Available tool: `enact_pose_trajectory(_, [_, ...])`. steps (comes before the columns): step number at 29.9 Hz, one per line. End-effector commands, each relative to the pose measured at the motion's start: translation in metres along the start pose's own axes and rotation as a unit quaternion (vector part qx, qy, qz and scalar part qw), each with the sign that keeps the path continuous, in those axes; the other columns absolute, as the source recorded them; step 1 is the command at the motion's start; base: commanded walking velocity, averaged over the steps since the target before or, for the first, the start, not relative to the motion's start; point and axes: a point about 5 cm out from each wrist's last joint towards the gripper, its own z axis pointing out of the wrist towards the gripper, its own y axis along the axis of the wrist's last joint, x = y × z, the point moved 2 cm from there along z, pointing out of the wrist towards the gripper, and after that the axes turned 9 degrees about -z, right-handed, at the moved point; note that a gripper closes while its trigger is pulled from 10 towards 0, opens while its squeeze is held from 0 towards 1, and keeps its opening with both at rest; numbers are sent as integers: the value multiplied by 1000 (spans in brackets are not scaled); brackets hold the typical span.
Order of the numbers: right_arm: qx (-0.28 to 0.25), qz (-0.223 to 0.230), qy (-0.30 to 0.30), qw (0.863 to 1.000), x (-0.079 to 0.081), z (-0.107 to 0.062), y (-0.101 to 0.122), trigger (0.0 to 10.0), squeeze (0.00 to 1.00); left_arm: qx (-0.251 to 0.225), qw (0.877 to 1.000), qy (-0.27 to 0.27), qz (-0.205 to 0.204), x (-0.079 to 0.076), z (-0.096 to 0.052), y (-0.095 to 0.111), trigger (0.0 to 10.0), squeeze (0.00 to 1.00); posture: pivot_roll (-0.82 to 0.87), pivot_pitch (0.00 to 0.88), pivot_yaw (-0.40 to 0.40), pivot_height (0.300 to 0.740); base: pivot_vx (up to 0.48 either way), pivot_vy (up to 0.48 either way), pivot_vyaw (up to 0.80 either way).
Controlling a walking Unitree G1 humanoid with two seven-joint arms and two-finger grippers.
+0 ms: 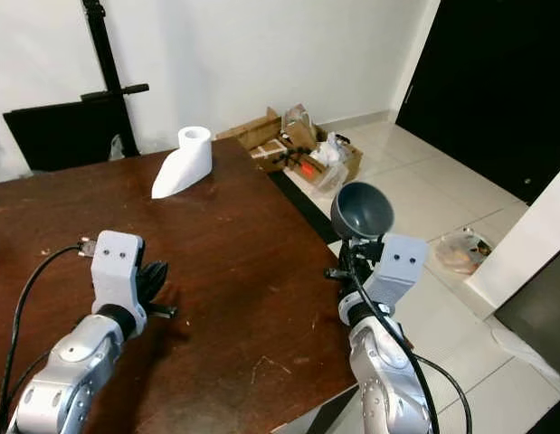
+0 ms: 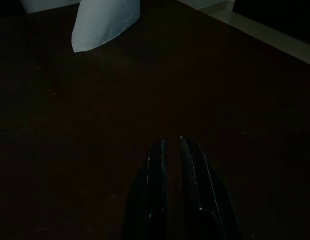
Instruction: Setting the table
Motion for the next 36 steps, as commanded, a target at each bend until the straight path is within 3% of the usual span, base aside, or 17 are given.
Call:
enact_pose_trajectory(1, [3, -4, -6, 1000, -4, -3, 0, 10000, 0, 4, 1000, 3, 8, 1, 0, -4, 10000, 0, 36, 97, 39, 740, -289, 0, 0])
enact_pose_trajectory(36, [15, -11, 7, 1000, 0, -1, -5, 10000, 0, -3, 1000, 1, 11, 2, 2, -2, 10000, 0, 37, 78, 37, 740, -281, 0, 0])
